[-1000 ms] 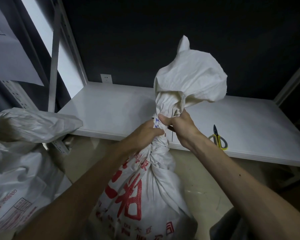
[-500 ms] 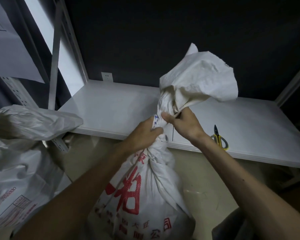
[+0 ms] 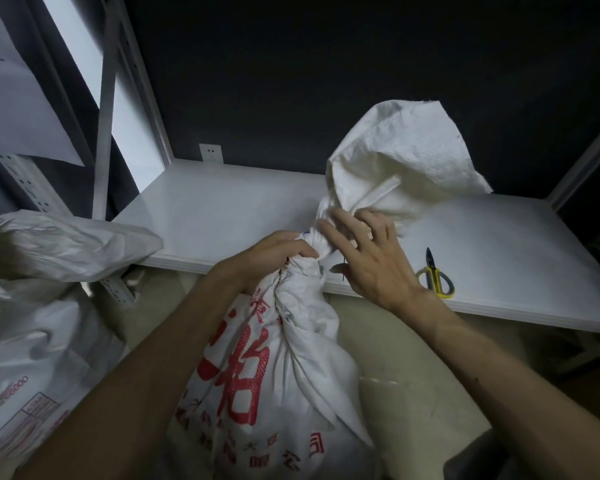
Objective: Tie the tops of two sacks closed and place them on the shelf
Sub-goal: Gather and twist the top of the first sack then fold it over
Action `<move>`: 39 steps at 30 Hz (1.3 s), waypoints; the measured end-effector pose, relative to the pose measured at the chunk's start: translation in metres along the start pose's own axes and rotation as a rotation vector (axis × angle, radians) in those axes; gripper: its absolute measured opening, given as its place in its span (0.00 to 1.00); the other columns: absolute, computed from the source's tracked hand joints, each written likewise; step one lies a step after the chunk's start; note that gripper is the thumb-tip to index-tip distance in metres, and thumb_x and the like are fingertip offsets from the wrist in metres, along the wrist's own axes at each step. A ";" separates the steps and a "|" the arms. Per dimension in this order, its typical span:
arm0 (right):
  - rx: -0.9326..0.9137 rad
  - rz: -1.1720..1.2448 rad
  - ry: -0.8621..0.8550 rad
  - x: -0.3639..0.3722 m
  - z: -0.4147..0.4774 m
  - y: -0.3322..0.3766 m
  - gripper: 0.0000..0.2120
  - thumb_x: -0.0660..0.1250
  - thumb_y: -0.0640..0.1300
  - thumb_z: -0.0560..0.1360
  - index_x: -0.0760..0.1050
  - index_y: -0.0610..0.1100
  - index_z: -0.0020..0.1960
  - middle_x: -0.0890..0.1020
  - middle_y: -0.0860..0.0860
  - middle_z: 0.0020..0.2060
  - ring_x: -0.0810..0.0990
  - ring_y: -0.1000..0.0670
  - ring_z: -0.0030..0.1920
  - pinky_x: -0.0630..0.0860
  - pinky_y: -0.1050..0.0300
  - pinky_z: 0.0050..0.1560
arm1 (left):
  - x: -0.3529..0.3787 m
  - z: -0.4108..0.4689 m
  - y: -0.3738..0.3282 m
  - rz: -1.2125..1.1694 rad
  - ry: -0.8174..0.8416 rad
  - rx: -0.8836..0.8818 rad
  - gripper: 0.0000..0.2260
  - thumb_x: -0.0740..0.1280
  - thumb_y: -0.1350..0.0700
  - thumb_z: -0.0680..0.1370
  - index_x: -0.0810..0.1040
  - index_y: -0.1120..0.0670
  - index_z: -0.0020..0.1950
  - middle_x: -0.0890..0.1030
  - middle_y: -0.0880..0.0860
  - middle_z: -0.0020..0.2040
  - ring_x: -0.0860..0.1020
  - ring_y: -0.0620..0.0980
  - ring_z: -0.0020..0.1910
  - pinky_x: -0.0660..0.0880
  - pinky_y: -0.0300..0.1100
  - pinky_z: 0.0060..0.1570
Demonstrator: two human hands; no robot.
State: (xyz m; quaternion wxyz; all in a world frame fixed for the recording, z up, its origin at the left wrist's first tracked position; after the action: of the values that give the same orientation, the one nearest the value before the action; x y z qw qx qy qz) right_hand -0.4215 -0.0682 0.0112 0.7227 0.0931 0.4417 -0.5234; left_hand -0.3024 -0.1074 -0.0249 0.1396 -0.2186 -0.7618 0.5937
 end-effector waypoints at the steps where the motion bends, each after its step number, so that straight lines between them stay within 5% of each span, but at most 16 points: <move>1: 0.005 -0.060 -0.007 0.000 0.000 0.001 0.36 0.77 0.51 0.65 0.69 0.45 0.70 0.66 0.47 0.71 0.66 0.43 0.60 0.62 0.48 0.63 | 0.004 0.000 0.002 -0.019 0.035 -0.019 0.03 0.69 0.62 0.72 0.77 0.59 0.45 0.75 0.57 0.42 0.73 0.52 0.43 0.70 0.41 0.40; 5: 0.038 -0.169 -0.172 -0.014 0.010 0.007 0.19 0.63 0.36 0.72 0.78 0.49 0.60 0.80 0.54 0.61 0.68 0.46 0.54 0.61 0.50 0.56 | 0.014 0.002 0.006 -0.097 0.147 -0.098 0.08 0.74 0.59 0.59 0.79 0.56 0.36 0.77 0.55 0.39 0.75 0.51 0.43 0.69 0.43 0.45; 10: -0.034 -0.117 -0.102 -0.013 0.026 0.011 0.12 0.57 0.35 0.67 0.76 0.46 0.40 0.78 0.53 0.36 0.68 0.47 0.46 0.60 0.50 0.49 | 0.012 -0.010 -0.008 0.385 0.102 -0.043 0.09 0.76 0.63 0.68 0.77 0.54 0.39 0.77 0.49 0.39 0.75 0.49 0.42 0.70 0.43 0.45; 17: -0.064 -0.030 0.277 -0.005 0.043 0.010 0.04 0.58 0.44 0.60 0.71 0.47 0.33 0.73 0.52 0.28 0.69 0.46 0.43 0.60 0.49 0.46 | -0.007 -0.024 0.002 0.789 -0.436 0.035 0.13 0.73 0.50 0.73 0.74 0.53 0.51 0.81 0.54 0.51 0.79 0.57 0.51 0.72 0.44 0.46; 20: -0.035 0.279 0.493 0.010 0.041 0.013 0.04 0.59 0.45 0.63 0.67 0.51 0.30 0.68 0.56 0.25 0.67 0.50 0.42 0.58 0.53 0.47 | 0.007 -0.038 -0.008 1.084 -0.642 0.326 0.13 0.72 0.56 0.75 0.75 0.60 0.55 0.81 0.59 0.50 0.80 0.61 0.48 0.74 0.49 0.46; 23: 0.111 0.588 0.766 0.019 0.034 0.012 0.06 0.55 0.44 0.63 0.66 0.52 0.29 0.69 0.58 0.26 0.67 0.55 0.40 0.56 0.57 0.49 | 0.018 -0.043 -0.012 1.209 -0.682 0.631 0.14 0.78 0.66 0.64 0.78 0.62 0.46 0.79 0.59 0.36 0.78 0.58 0.32 0.74 0.45 0.33; 26: 0.256 0.641 0.873 0.025 0.023 0.001 0.09 0.60 0.37 0.66 0.74 0.50 0.34 0.75 0.55 0.32 0.69 0.50 0.49 0.61 0.57 0.52 | 0.015 -0.035 -0.010 1.075 -0.547 0.581 0.10 0.72 0.61 0.67 0.78 0.62 0.46 0.80 0.59 0.38 0.78 0.60 0.33 0.72 0.43 0.33; 29: 0.134 0.342 0.600 0.016 0.032 0.001 0.14 0.63 0.40 0.65 0.79 0.47 0.49 0.78 0.50 0.42 0.68 0.44 0.54 0.61 0.52 0.53 | -0.003 -0.022 -0.004 0.775 -0.399 0.331 0.03 0.70 0.58 0.67 0.79 0.56 0.39 0.81 0.54 0.36 0.77 0.55 0.37 0.65 0.39 0.35; 31: 0.030 0.049 0.364 0.000 0.034 0.009 0.27 0.65 0.40 0.61 0.75 0.44 0.61 0.78 0.46 0.56 0.70 0.41 0.57 0.61 0.47 0.56 | -0.012 -0.014 0.003 0.548 -0.316 0.150 0.11 0.73 0.62 0.66 0.73 0.52 0.30 0.76 0.48 0.32 0.73 0.49 0.34 0.64 0.39 0.32; 34: 0.039 -0.069 0.129 -0.017 0.021 0.020 0.29 0.59 0.34 0.67 0.71 0.42 0.68 0.72 0.43 0.70 0.68 0.42 0.68 0.59 0.44 0.66 | -0.013 -0.010 0.006 0.371 -0.244 0.033 0.16 0.72 0.70 0.65 0.73 0.52 0.26 0.76 0.47 0.29 0.74 0.46 0.31 0.68 0.36 0.32; 39: -0.023 -0.125 0.078 0.005 -0.003 0.029 0.30 0.59 0.30 0.70 0.65 0.40 0.72 0.69 0.40 0.72 0.64 0.41 0.74 0.49 0.42 0.75 | -0.003 -0.005 0.007 0.415 -0.100 -0.030 0.09 0.70 0.64 0.57 0.74 0.52 0.20 0.75 0.45 0.26 0.74 0.47 0.31 0.68 0.38 0.35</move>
State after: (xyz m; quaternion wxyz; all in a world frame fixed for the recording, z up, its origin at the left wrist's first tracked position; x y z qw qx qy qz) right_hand -0.3982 -0.0566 -0.0037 0.6718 0.0775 0.4804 -0.5584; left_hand -0.2963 -0.1038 -0.0303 -0.0270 -0.3432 -0.7152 0.6082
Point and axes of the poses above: each hand's wrist, its own z-axis towards the middle knuckle, its own x-axis out of the palm, y = z × x, the point moved 8 cm from there along z, towards the middle knuckle
